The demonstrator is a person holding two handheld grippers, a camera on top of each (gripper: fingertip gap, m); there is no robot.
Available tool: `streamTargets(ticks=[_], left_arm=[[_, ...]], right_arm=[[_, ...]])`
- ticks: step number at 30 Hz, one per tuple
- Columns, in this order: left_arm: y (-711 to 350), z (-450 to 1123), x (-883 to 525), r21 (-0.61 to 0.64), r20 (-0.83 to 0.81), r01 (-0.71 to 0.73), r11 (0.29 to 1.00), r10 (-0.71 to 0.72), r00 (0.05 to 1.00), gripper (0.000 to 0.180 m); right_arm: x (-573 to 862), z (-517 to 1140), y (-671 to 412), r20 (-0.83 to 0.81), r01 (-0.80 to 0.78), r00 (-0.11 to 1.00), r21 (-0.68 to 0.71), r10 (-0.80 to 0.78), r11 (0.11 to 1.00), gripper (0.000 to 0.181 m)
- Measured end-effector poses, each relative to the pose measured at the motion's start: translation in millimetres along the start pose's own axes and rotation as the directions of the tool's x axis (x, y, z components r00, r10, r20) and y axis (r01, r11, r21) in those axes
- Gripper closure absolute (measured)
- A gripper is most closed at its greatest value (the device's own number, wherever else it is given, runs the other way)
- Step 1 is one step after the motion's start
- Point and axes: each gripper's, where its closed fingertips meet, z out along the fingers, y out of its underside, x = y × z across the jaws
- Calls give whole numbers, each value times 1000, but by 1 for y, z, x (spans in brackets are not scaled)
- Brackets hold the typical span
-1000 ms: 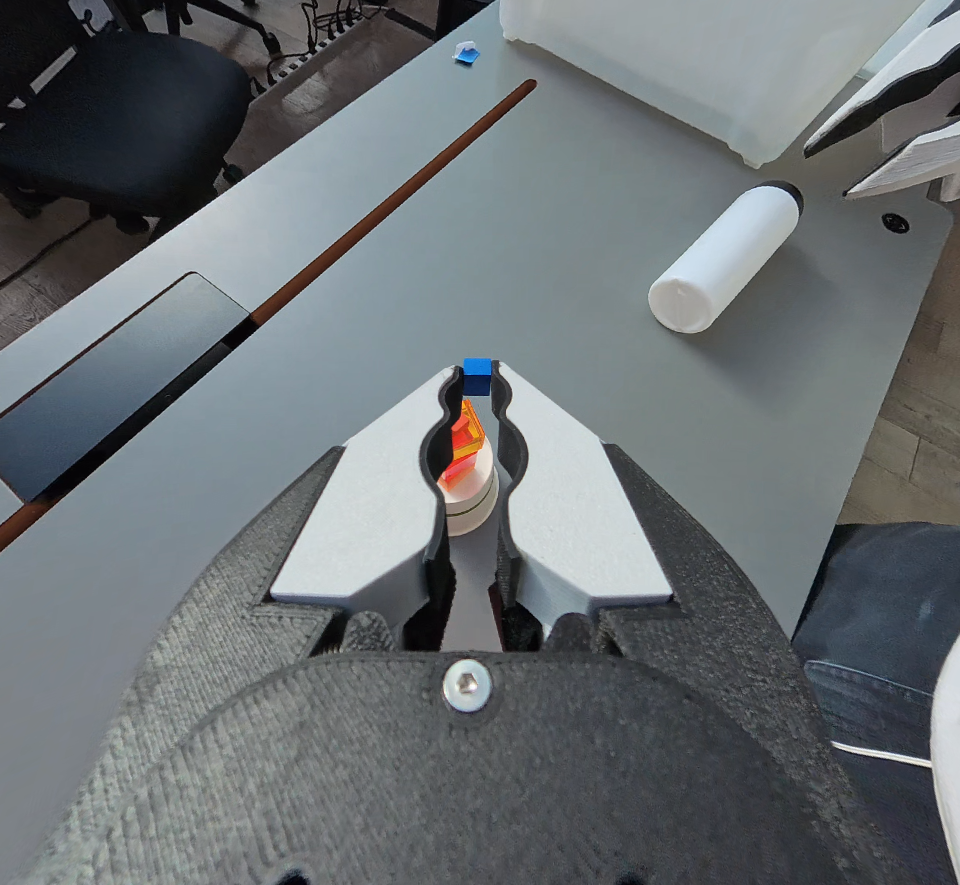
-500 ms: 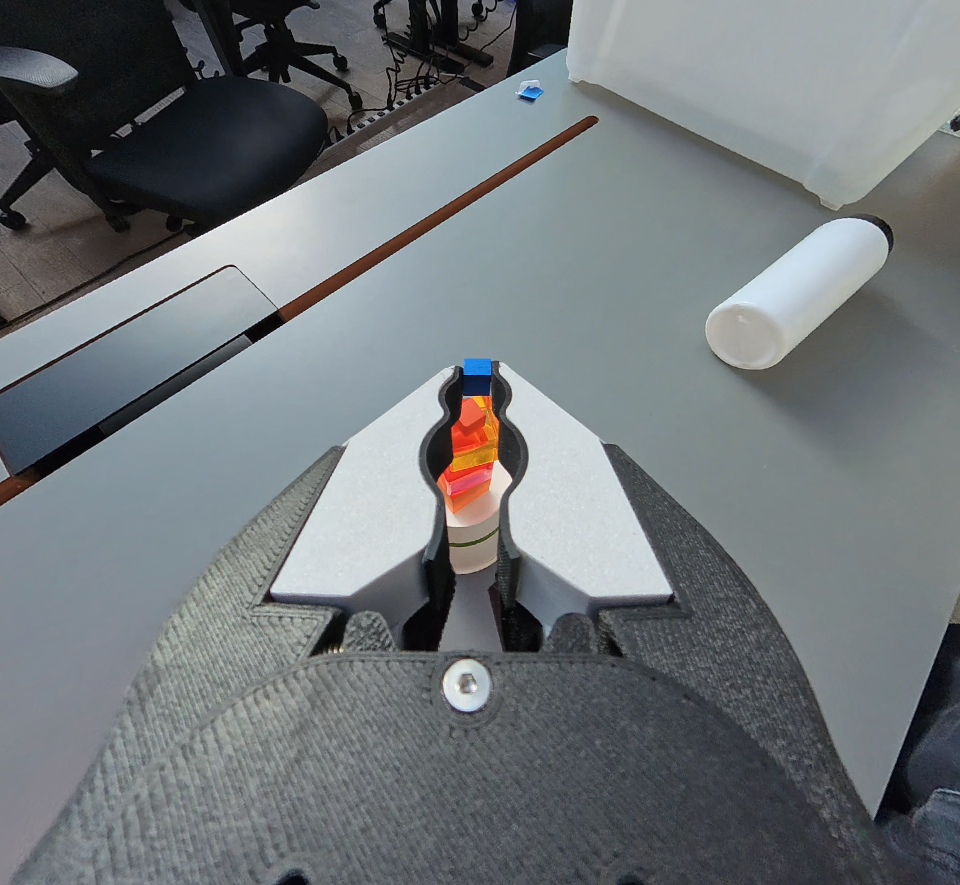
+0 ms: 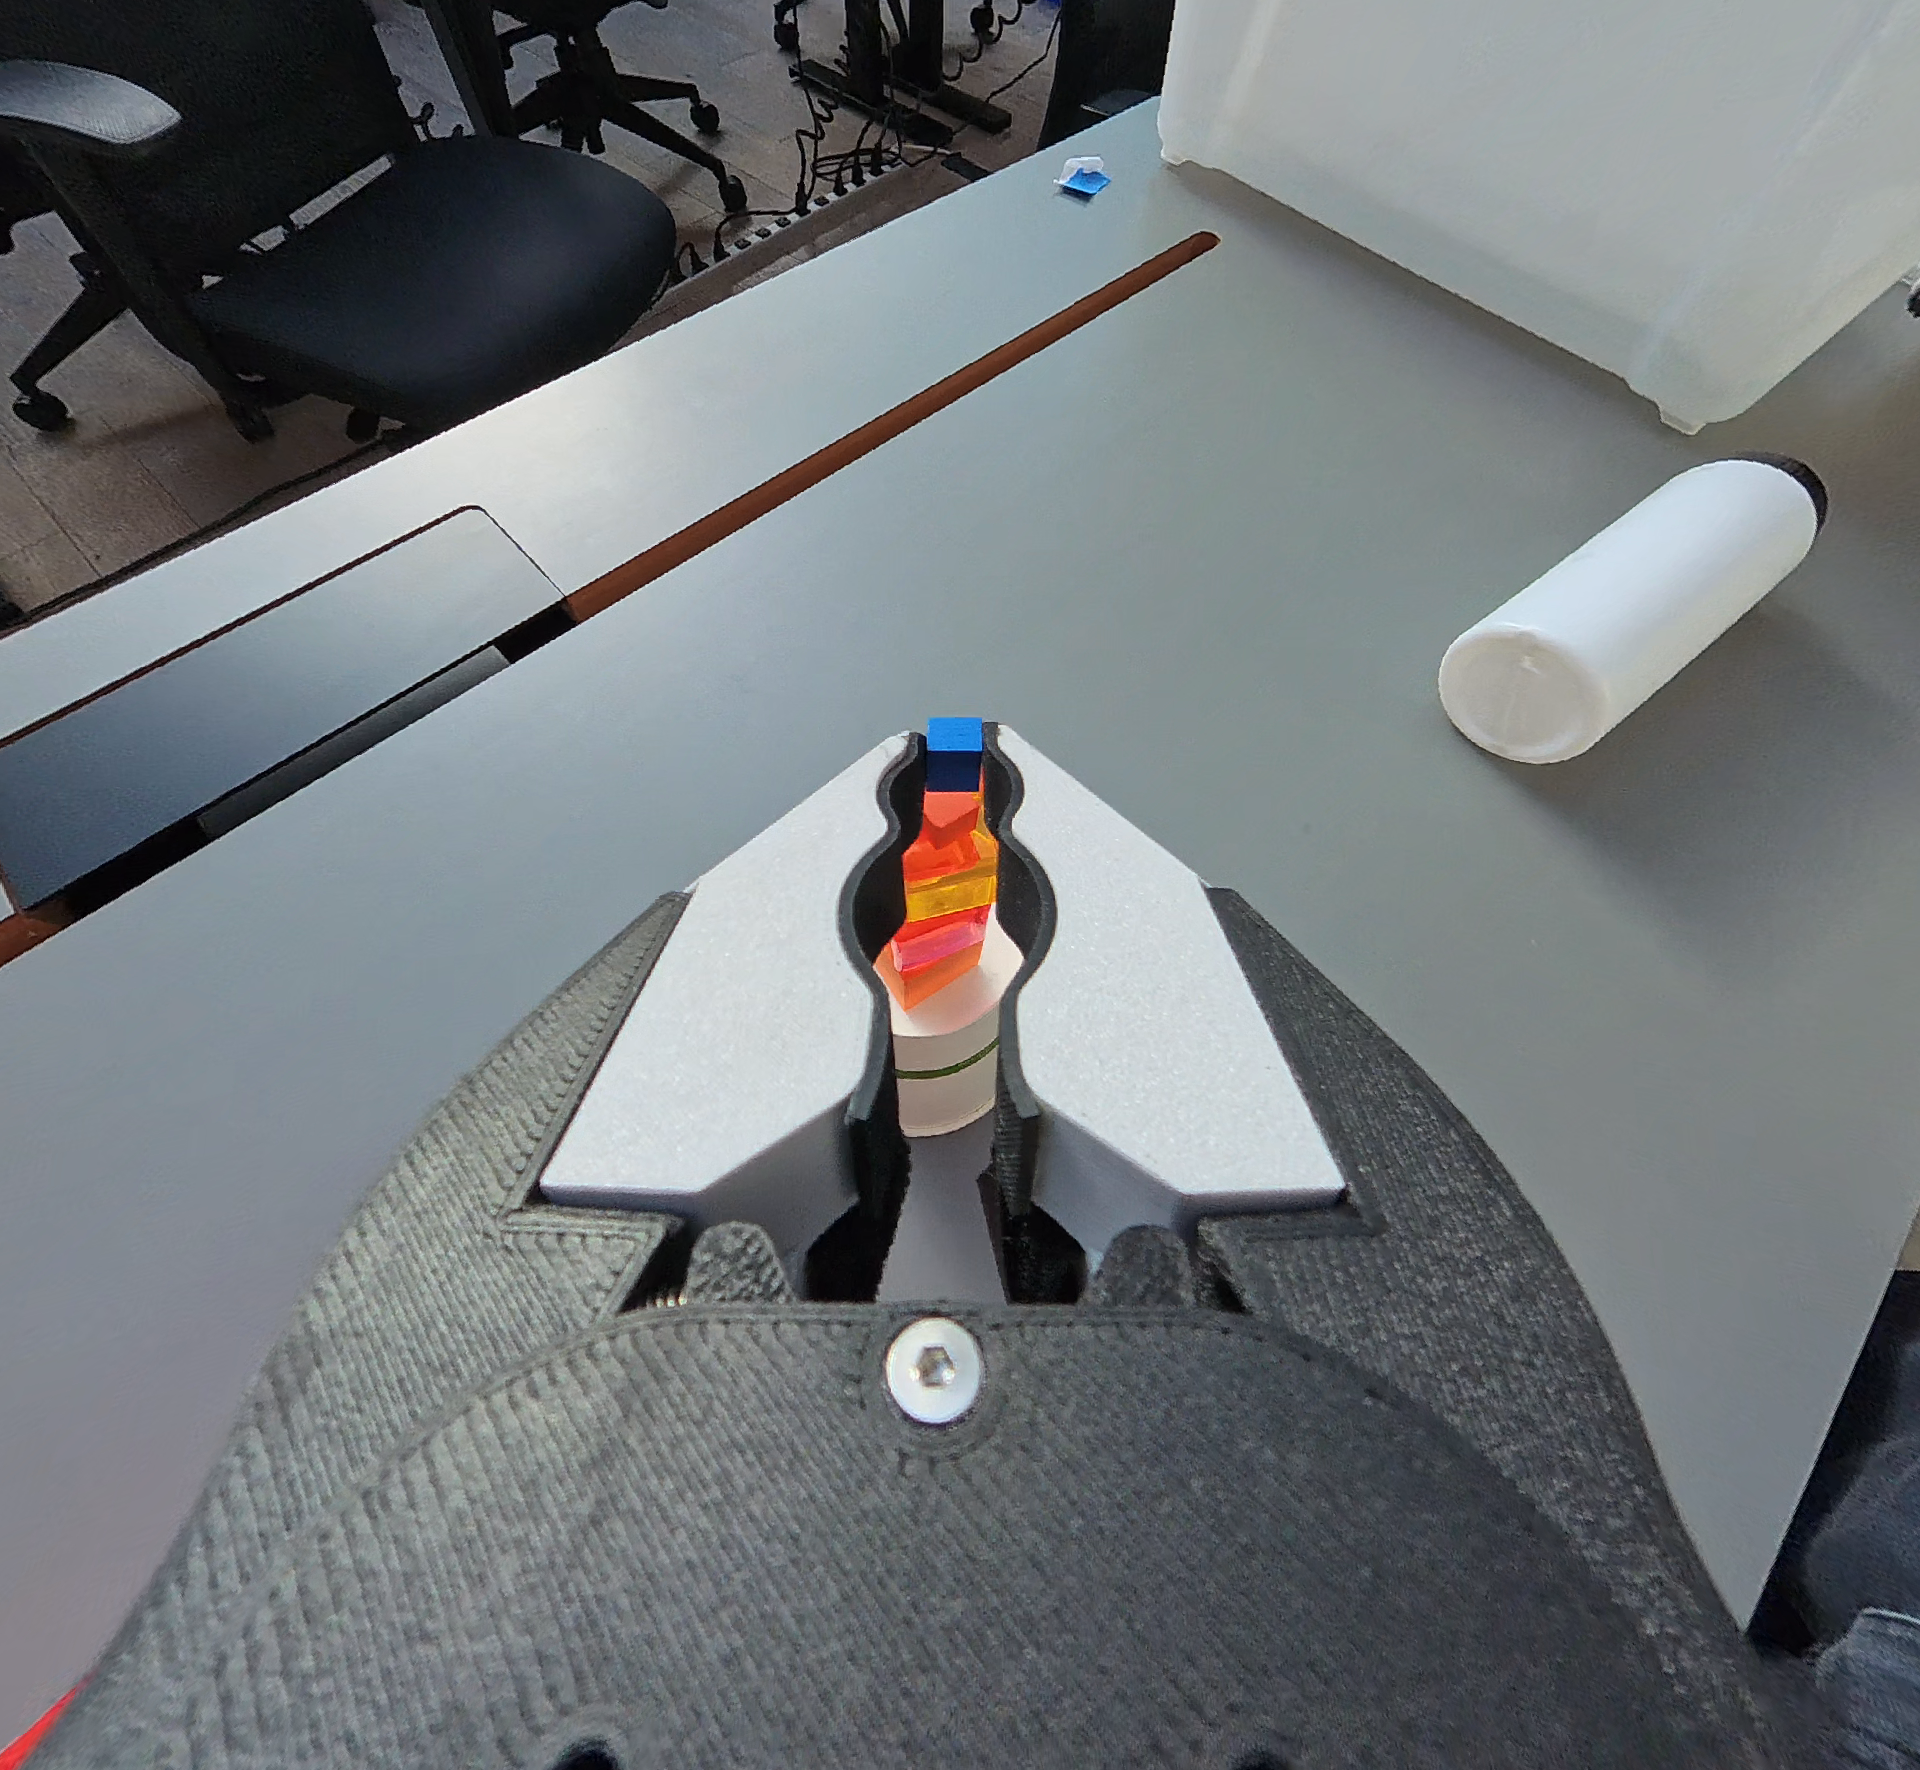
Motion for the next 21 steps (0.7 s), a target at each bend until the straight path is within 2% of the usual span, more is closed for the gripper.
streamTargets(ticks=[12, 17, 21], left_arm=[[7, 4, -2, -4, -6, 32, 999, -32, 999, 167], [5, 0, -1, 6, -6, 39, 999, -39, 999, 150], [5, -28, -6, 13, 29, 43, 999, -43, 999, 146]], right_arm=[[-4, -2, 5, -1, -4, 1000, -6, 4, 1000, 152], [-4, -2, 8, -6, 9, 1000, -23, -9, 1000, 152], [-4, -2, 7, -7, 11, 1000, -26, -12, 1000, 152]])
